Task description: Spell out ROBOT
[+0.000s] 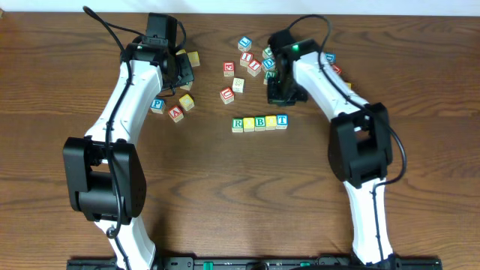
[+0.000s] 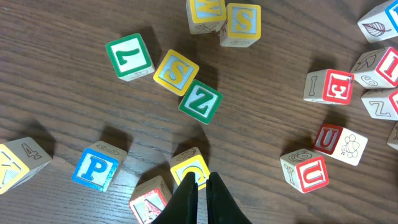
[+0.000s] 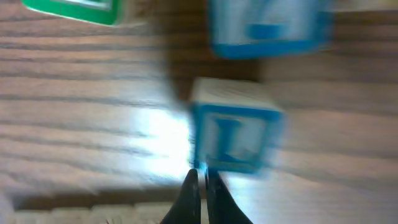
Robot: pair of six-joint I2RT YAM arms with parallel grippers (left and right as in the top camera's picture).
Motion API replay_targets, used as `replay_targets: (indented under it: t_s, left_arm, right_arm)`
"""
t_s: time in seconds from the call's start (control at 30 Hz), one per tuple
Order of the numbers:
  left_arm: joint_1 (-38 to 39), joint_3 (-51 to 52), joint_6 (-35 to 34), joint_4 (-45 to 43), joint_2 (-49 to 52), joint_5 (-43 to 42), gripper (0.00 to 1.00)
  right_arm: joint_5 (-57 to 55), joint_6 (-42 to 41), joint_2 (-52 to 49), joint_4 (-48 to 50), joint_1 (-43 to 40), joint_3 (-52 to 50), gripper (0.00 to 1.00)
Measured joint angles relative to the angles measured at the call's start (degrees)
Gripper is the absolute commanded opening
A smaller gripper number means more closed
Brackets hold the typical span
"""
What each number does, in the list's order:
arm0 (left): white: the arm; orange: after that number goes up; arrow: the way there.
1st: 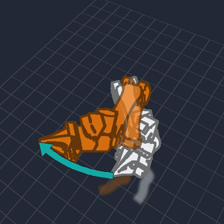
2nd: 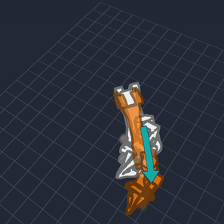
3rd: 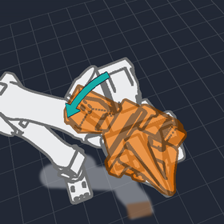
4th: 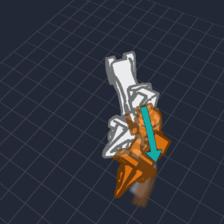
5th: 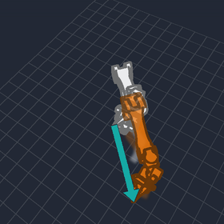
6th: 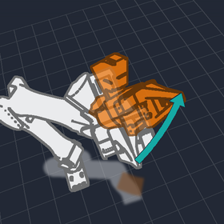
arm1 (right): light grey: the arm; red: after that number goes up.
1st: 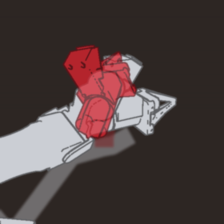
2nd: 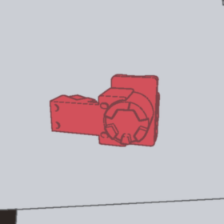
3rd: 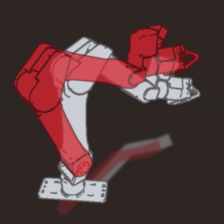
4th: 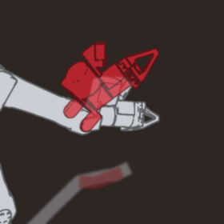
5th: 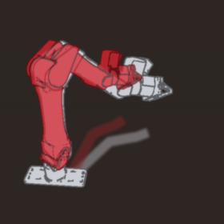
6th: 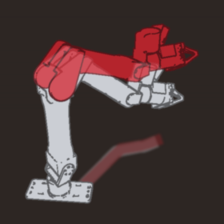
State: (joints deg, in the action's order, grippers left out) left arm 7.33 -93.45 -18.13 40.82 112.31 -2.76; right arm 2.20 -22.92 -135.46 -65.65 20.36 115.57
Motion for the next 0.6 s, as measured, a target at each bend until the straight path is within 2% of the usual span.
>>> replay_targets:
  t_s: [0.27,0.6]
  left_arm:
    - [0.0,0.0,0.0,0.0,0.0,0.0,0.08]
    - [0.0,0.0,0.0,-0.1,0.0,0.0,0.08]
  right_arm:
    - [-2.1,0.2,5.9,-6.4,-1.8,0.6,0.01]
    - [-2.0,0.2,6.0,-3.3,-1.7,-7.0,0.01]
